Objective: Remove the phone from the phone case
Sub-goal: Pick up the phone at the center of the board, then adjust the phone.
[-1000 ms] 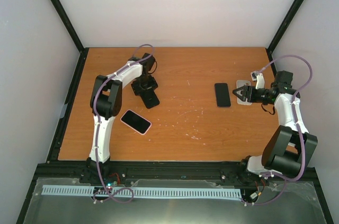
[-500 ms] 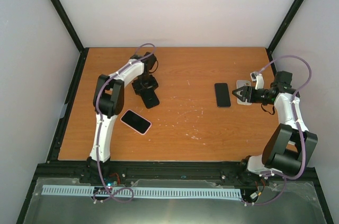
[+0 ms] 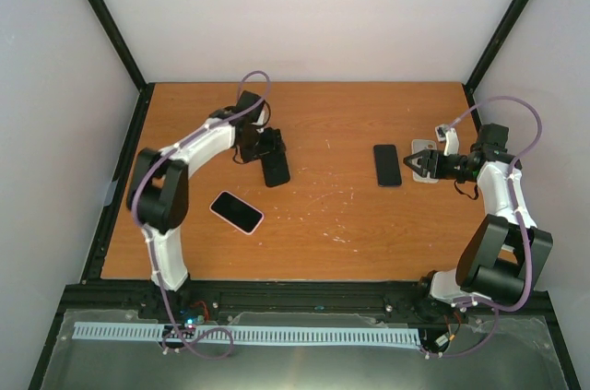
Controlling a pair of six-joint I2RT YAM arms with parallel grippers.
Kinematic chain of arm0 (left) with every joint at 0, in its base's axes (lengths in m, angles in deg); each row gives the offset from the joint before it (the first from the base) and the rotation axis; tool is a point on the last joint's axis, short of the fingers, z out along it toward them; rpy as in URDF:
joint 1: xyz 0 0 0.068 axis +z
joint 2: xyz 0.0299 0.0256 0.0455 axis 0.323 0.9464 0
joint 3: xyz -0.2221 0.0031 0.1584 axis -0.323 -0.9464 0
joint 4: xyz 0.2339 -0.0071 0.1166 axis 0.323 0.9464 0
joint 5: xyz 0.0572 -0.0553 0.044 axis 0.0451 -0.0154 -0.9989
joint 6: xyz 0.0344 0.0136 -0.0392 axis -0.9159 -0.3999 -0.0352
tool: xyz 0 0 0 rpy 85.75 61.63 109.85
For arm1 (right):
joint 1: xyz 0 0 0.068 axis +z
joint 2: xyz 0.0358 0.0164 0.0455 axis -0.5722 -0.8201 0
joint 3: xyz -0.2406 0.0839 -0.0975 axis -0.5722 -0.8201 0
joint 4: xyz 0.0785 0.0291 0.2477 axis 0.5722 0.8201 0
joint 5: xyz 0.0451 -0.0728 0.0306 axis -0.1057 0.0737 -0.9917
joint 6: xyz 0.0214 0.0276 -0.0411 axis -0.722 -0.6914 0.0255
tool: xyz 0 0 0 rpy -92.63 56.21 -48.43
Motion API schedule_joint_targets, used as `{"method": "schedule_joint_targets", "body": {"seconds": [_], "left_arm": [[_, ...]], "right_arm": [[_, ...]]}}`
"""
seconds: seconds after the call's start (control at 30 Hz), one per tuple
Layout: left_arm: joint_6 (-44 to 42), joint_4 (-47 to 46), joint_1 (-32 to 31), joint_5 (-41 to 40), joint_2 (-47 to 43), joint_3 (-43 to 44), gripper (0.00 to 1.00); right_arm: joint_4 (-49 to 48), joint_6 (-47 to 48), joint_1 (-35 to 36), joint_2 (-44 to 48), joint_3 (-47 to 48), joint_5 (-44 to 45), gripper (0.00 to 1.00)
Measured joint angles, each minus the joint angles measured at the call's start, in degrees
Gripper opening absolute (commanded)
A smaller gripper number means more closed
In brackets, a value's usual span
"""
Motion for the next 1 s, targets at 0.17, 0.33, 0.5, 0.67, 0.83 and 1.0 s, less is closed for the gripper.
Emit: {"method": "schedule_joint_targets", "body": {"seconds": [0.17,0.33,0.5,0.67,0.83,1.0], "left_arm": [[-2.9,-19.8,-1.3,15.2,-15.1,-12.7,0.09],[-3.3,-40.5,-3.7,27.7,-16.9,-15.3,0.14],[-2.8,-57.2,-8.4,35.9,-16.9,-19.1,0.20],[0.6,-70.9,-11.6,41.0,-16.9,-20.7,0.20],[7.6,-84.5,-12.0,44.4,-16.5,-22.9,0.23],[12.7,-92.3,-12.0,45.5,-15.1,-22.9,0.23]], "right_arm": [[2.5,4.6,0.0,0.5,0.1,-5.9,0.96],[10.7,14.3,0.7,0.5,2.4,-16.5,1.00],[25.7,29.2,7.2,-3.0,9.2,-22.9,1.00],[37.3,40.4,13.8,-5.7,12.9,-26.9,1.00],[39.7,41.3,17.6,-8.1,16.1,-29.8,1.00],[38.5,38.8,20.9,-9.9,18.3,-31.2,1.00]]}}
